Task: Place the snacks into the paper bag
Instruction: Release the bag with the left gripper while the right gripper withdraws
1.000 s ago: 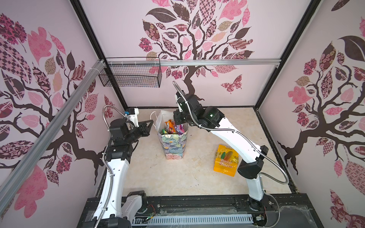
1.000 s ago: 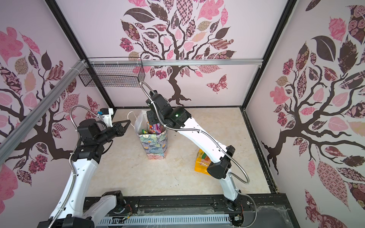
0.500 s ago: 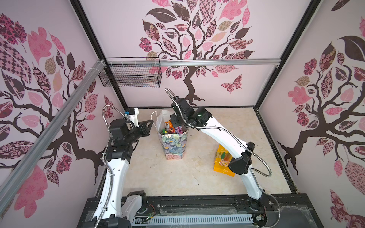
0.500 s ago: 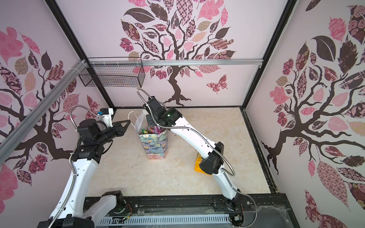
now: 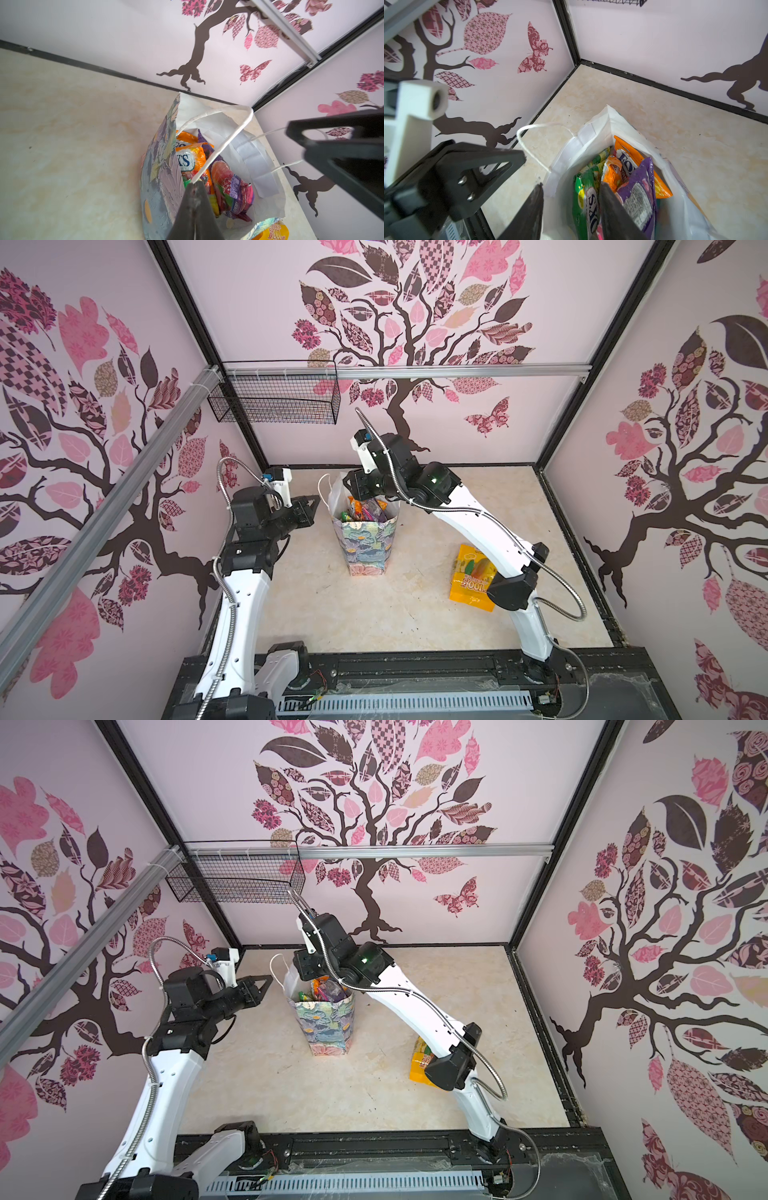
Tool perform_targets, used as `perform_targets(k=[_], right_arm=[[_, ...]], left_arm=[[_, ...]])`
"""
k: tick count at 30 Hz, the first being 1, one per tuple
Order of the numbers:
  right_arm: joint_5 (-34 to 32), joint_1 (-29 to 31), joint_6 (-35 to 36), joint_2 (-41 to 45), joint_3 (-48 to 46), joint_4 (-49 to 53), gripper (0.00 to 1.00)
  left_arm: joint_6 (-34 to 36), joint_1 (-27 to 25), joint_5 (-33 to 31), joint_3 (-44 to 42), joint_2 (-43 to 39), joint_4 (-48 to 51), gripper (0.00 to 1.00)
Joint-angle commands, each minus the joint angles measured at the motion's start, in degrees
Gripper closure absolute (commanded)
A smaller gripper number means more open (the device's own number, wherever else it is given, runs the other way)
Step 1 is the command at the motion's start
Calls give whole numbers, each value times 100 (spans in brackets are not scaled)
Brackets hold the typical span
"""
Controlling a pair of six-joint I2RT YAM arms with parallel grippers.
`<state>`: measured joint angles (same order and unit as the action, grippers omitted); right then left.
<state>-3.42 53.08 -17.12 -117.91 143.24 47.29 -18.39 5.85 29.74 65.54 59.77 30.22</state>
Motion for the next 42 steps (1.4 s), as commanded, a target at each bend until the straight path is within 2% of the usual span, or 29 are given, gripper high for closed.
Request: perform_targets(k=[1,2,4,7,9,11,14,17,19,22,26,33,38,42], right_arm=[[-588,11,208,1558,-829,-3,51],[-712,2,178,1970,-1450,-185,50],[-840,-49,25,2859,-2747,-706,48],[-834,-226,-284,3863,-4244,-1170,40],[-657,-362,-410,4137,-4853,-1284,33],[-64,-494,-451,4267,-5437,-1691,27],[289,-594,-525,4262,-5925,-2408,26],[471,-654,-435,3900,-5841,-2668,26],[535,-666,-355,3619,-5732,-2802,26],[217,-765,-385,3286,-5619,-2854,30],[5,-942,-441,3104,-5651,-3016,40],[416,-1002,-388,2933,-5609,-3322,56],[797,-1009,-440,2818,-5519,-3386,60],[773,-1006,-449,2763,-5486,-3404,60]], left_arm=[[491,-85,-607,1386,93,1393,52],[630,-195,-929,1790,147,1798,50],[830,-509,-1423,2341,139,2284,39],[899,-1040,-1906,3263,271,3060,37],[876,-1545,-2053,3667,412,3378,35],[849,-2128,-2119,3964,634,3681,34],[805,-2752,-2057,4153,983,4014,35],[731,-2865,-1516,3961,1250,4072,37],[749,-2867,-1394,3808,1415,4119,39],[765,-2869,-1578,3573,1703,4182,42],[819,-2870,-1713,3349,1954,4054,43],[903,-2870,-1866,3089,2282,3753,44],[894,-2867,-1823,2992,2470,3484,44],[847,-2867,-1895,2923,2538,3234,43]])
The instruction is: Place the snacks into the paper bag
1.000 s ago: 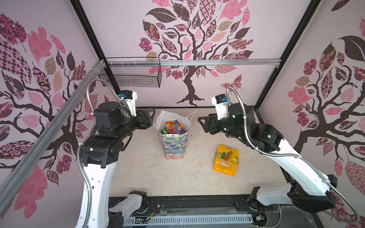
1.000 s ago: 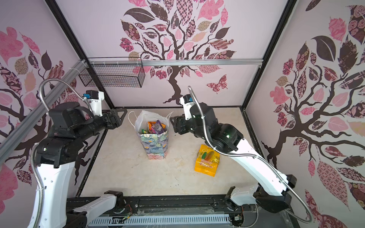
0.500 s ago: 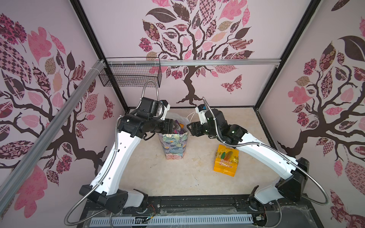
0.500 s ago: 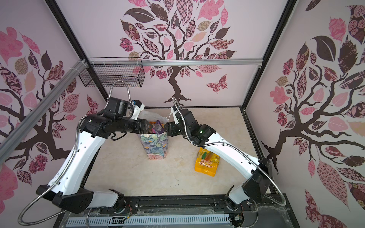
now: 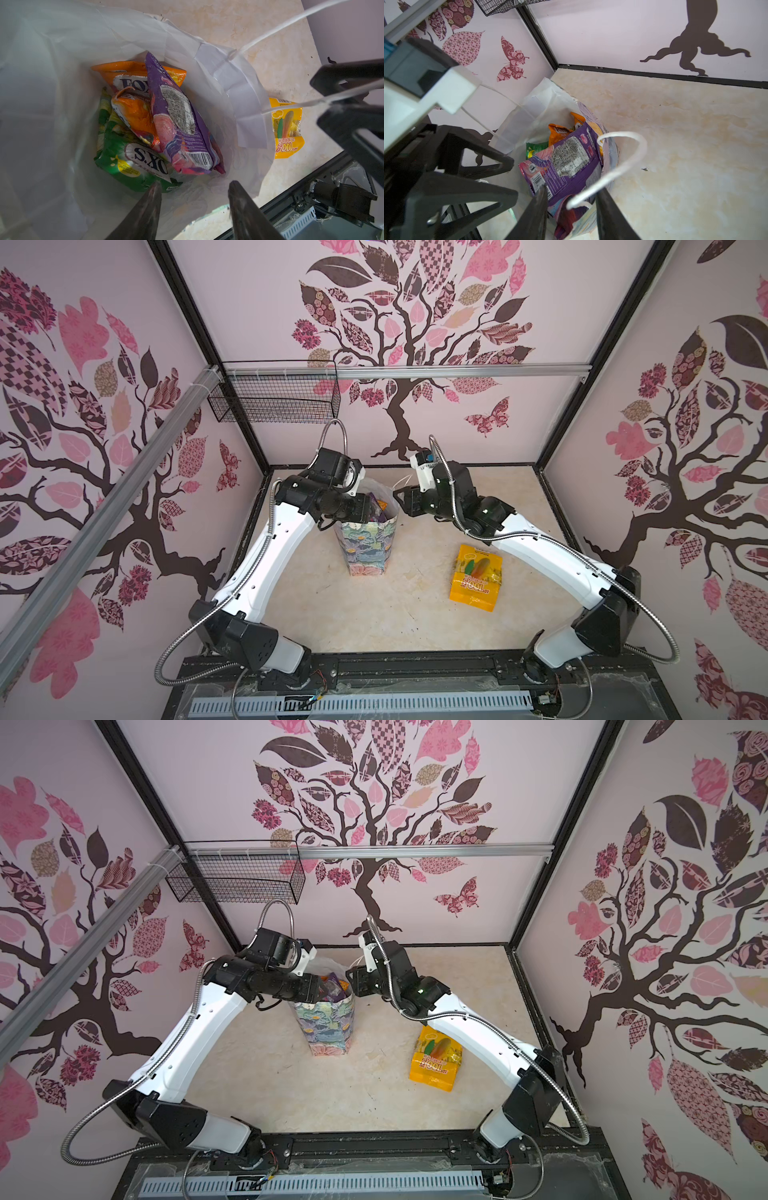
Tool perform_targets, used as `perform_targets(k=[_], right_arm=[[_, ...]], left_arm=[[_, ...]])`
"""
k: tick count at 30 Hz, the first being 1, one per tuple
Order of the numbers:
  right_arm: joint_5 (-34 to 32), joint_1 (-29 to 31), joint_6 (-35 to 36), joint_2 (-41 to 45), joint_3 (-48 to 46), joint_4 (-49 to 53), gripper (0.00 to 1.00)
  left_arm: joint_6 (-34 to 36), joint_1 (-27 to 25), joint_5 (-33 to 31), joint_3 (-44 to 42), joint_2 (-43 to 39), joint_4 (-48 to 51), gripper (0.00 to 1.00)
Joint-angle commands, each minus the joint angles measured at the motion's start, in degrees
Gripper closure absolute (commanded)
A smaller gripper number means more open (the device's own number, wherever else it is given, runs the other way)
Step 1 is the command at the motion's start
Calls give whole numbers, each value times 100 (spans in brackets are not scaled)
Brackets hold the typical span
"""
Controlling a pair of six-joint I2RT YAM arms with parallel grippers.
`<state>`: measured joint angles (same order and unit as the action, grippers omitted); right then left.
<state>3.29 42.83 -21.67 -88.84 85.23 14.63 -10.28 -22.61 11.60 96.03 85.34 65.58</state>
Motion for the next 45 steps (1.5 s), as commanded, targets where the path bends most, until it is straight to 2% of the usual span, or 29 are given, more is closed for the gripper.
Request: perform_targets(k=[1,6,9,12,14,17,20,28,31,32,35,37,38,40,42,43,45], right_arm=[[68,21,28,-178,333,-95,62],[40,19,95,-279,415,-39,79],[99,20,102,-292,404,-88,90],[118,17,108,-283,341,-139,99],[118,19,138,-264,318,-121,100],[145,17,196,-200,330,-66,100],[135,19,269,-115,340,-27,100],[15,15,395,6,239,56,100],[5,15,397,15,275,108,100],[-4,17,403,32,268,119,100],[-21,16,405,103,215,145,100],[-30,17,408,138,209,159,100],[-21,20,414,138,217,175,100],[13,16,420,139,254,175,100],[44,23,420,138,289,181,100],[64,19,420,134,310,182,100],[120,28,414,138,334,185,100]], left_arm=[[29,-19,-104,-134,31,-333,43],[44,-16,-227,-219,208,-444,44],[52,-24,-310,-269,303,-485,52],[79,-20,-410,-240,400,-458,68],[92,-23,-522,-246,419,-475,84],[148,-24,-776,-196,440,-522,100],[415,-23,-845,-125,419,-712,100],[1558,-19,151,-158,-204,-1575,100],[1625,62,-458,-361,-483,-1722,100],[1585,203,-517,-409,-484,-1642,100],[1331,685,-170,-702,-467,-1564,100],[1313,732,-453,-821,-419,-1440,100],[1335,732,-537,-829,-359,-1349,88],[1358,730,-544,-816,-276,-1295,74],[1337,732,-465,-771,-208,-1340,43],[1284,731,-515,-681,-154,-1346,35],[1218,719,-669,-424,-36,-1265,35]])
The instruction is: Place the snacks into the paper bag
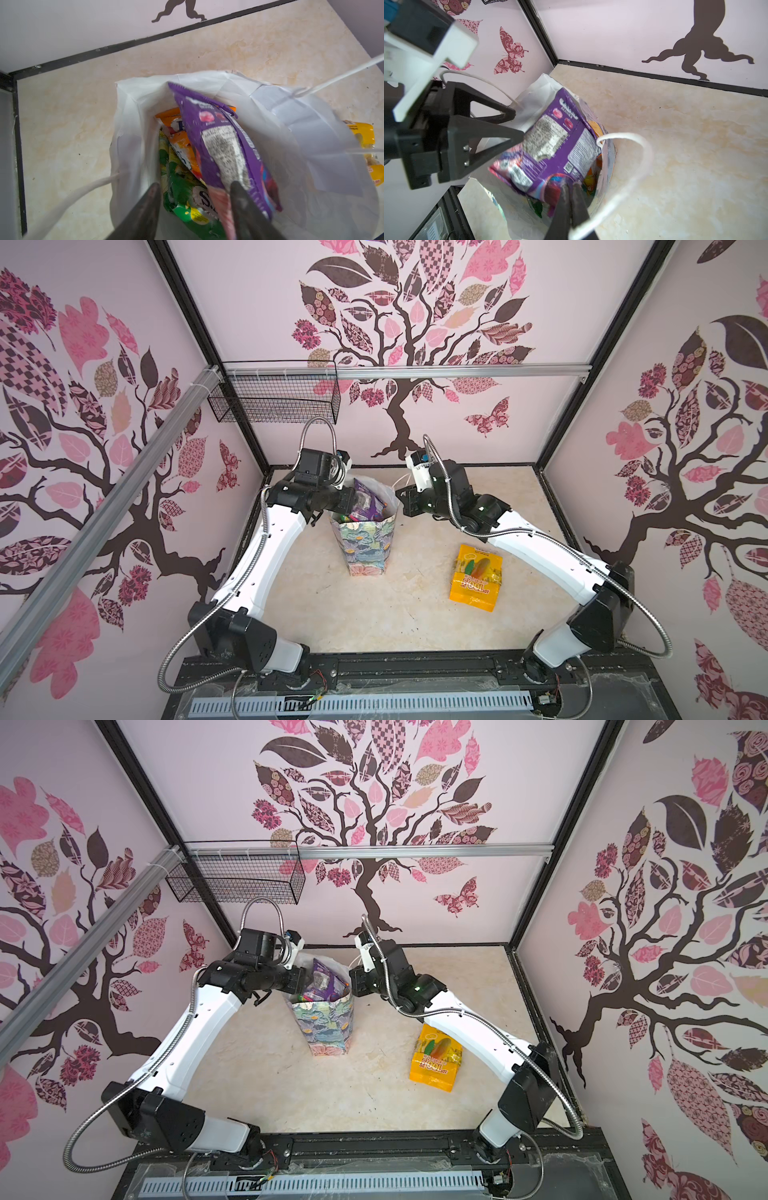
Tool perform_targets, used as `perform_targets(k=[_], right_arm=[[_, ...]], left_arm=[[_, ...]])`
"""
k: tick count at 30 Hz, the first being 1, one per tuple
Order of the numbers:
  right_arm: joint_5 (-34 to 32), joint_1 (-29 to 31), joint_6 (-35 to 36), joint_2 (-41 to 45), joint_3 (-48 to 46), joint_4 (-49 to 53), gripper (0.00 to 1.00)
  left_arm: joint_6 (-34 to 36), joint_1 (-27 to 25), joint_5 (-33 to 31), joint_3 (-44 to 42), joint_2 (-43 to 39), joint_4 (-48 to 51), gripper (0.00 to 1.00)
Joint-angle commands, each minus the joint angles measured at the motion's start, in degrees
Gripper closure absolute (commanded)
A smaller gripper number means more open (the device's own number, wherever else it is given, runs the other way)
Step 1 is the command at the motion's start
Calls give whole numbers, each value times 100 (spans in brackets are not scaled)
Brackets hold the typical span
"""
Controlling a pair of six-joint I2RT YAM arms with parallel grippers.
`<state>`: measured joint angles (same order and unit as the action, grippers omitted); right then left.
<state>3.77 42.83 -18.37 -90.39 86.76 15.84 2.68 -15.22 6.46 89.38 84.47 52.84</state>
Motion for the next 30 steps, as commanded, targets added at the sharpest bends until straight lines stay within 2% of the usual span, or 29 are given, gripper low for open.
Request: perform_targets(k=[1,4,7,10,11,13,15,16,18,30], right_arm=[[111,28,80,294,198,78,100],[177,53,108,276,266,132,100],[149,83,158,260,320,190,100],[143,77,181,237,339,196,100],[141,84,177,227,345,208,100],[133,84,182,232,344,194,100],[124,84,178,249,327,183,100],[120,78,175,258,319,180,100],[124,83,165,272,279,165,100],[-25,84,151,421,131,189,100]], left_arm=[[-120,-25,-292,454,118,93,34],[-191,-179,-518,1109,215,446,33],[-115,-815,-800,1717,219,830,31],[-160,-1299,-443,2055,250,1043,32],[-253,-1312,-98,2046,263,1058,37],[-419,-1319,165,1927,302,1064,49],[-474,-1308,84,1761,398,1143,61],[-477,-1309,-39,1715,486,1225,71],[-504,-1301,-245,1703,714,1387,79],[-847,-1062,-611,1469,1838,1311,95]])
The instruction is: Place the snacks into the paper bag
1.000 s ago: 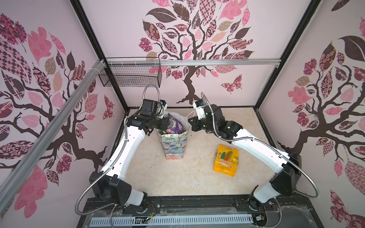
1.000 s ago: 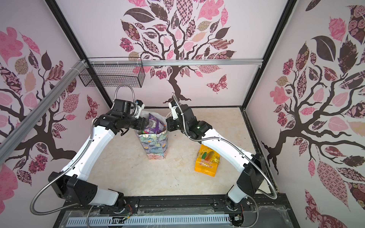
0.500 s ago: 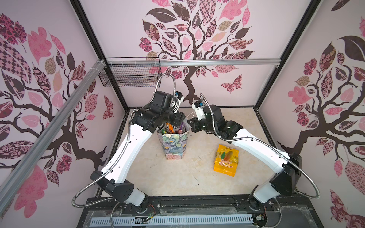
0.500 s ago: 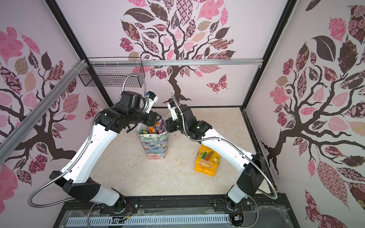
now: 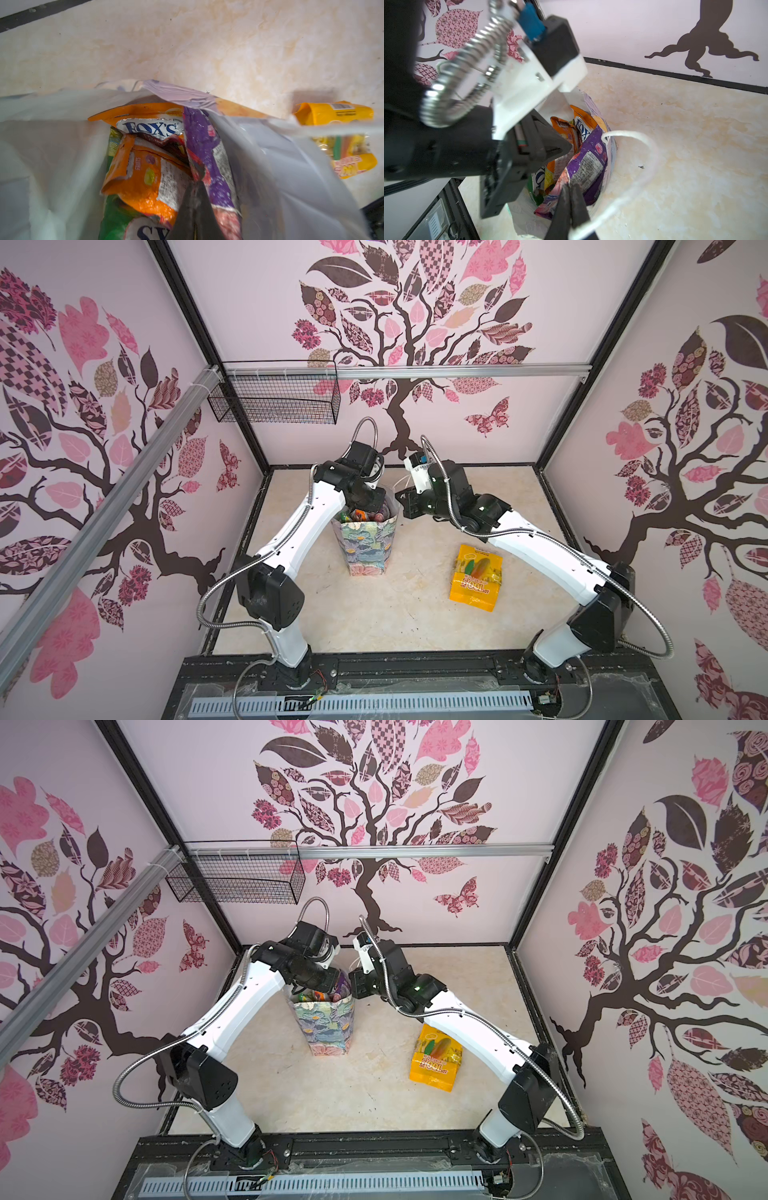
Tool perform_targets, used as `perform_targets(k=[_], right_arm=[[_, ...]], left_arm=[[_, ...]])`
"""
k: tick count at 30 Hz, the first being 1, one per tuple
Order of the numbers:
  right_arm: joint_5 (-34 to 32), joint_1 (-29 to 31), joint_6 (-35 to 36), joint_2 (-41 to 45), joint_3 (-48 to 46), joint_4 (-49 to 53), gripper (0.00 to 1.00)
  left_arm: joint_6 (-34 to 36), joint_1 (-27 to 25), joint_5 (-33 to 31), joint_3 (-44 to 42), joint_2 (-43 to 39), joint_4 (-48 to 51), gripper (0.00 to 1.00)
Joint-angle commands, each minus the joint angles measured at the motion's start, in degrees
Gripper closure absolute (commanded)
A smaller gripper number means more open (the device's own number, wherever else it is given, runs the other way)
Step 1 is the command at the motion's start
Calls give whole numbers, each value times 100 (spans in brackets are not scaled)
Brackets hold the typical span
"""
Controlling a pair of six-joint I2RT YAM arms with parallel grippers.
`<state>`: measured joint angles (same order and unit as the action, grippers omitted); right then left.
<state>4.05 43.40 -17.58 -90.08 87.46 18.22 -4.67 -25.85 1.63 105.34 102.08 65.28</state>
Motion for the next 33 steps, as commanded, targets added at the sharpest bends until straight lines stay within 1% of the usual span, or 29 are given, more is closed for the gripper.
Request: perform_targets(k=[1,6,9,10,11,12,13,14,15,16,18,19,21,22,25,28,31,33], right_arm=[[-45,27,75,391,62,-55,100],[-36,26,66,391,56,-12,100],[-105,23,71,387,53,63,100],[-135,21,78,376,85,127,100],[-142,25,80,362,120,169,100],[-141,24,84,371,130,216,99],[-130,21,80,384,160,254,94],[-112,23,71,398,188,291,89],[-93,25,72,428,229,336,79],[-89,25,64,477,261,392,71],[-89,26,56,603,333,544,59],[-121,30,40,696,364,653,54],[-270,20,-38,966,277,879,46],[-380,28,-101,1151,156,991,44],[-851,28,-311,1779,-284,1321,40],[-1339,21,-552,2354,-587,2016,35],[-1774,21,-990,2749,-999,2878,32],[-1992,19,-1384,3029,-1571,3210,31]], left_arm=[[-128,22,-139,-191,147,65,95],[-190,212,25,-685,259,-386,100],[-123,247,169,-622,239,-461,100],[-100,247,258,-543,182,-459,96],[-80,247,365,-502,107,-476,89],[-70,248,468,-524,-31,-578,79],[-102,249,508,-567,-197,-694,72],[-133,246,530,-622,-372,-800,69],[-136,239,557,-641,-559,-880,64],[-148,240,533,-611,-720,-864,57],[-160,239,365,-461,-989,-713,44],[-175,241,219,-386,-1141,-609,37],[-220,288,-63,-372,-1510,-484,27],[-249,355,-114,-425,-1740,-463,24],[-405,752,22,-588,-2343,-452,18],[-532,1308,132,-928,-2923,-526,13],[-706,2067,542,-1617,-3471,-921,11],[-903,2620,802,-2246,-3823,-1355,11]])
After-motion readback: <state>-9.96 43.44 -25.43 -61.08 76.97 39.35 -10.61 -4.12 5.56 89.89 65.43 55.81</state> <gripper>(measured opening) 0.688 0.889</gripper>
